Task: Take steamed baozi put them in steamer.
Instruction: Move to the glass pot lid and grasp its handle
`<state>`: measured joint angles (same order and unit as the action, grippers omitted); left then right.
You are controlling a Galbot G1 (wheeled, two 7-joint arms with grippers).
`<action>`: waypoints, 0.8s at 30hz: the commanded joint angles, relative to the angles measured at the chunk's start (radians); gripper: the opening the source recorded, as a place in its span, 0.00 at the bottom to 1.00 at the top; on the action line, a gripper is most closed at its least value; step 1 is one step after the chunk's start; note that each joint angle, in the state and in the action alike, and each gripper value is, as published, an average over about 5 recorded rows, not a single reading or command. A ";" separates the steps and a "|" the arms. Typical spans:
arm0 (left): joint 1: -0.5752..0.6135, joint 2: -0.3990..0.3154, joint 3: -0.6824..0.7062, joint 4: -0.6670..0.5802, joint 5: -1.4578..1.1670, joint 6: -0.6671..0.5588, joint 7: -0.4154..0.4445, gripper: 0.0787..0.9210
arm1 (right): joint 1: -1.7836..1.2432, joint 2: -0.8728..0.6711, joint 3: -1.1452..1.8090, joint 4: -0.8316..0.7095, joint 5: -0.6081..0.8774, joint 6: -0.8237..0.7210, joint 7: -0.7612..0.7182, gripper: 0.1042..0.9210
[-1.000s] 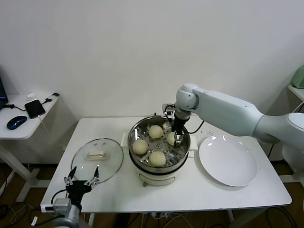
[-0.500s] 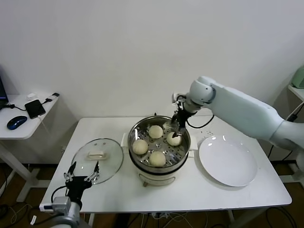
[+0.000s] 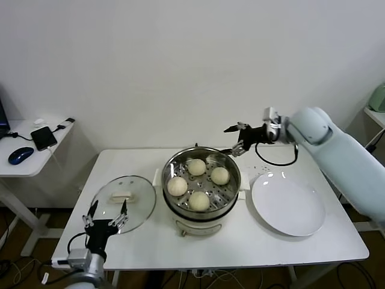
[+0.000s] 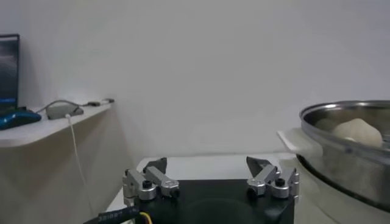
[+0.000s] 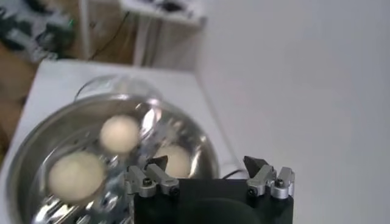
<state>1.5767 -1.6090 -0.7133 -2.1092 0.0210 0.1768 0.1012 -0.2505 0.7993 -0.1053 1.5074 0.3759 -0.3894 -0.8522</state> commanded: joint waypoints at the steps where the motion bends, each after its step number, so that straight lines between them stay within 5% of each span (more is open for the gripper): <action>1: -0.010 -0.032 0.005 0.007 0.020 -0.049 -0.016 0.88 | -0.643 0.139 0.671 0.184 0.122 0.269 0.445 0.88; 9: -0.025 -0.021 -0.003 0.030 0.050 -0.075 -0.020 0.88 | -0.882 0.358 0.737 0.193 0.173 0.516 0.684 0.88; 17: -0.023 -0.004 0.003 0.067 0.163 -0.142 -0.025 0.88 | -1.021 0.514 0.779 0.209 0.162 0.591 0.732 0.88; 24: -0.094 0.021 -0.033 0.190 0.674 -0.282 -0.092 0.88 | -1.106 0.496 0.784 0.214 0.204 0.604 0.751 0.88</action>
<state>1.5382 -1.6090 -0.7249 -2.0295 0.2037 0.0359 0.0639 -1.1292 1.1894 0.5845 1.6887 0.5326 0.1071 -0.2208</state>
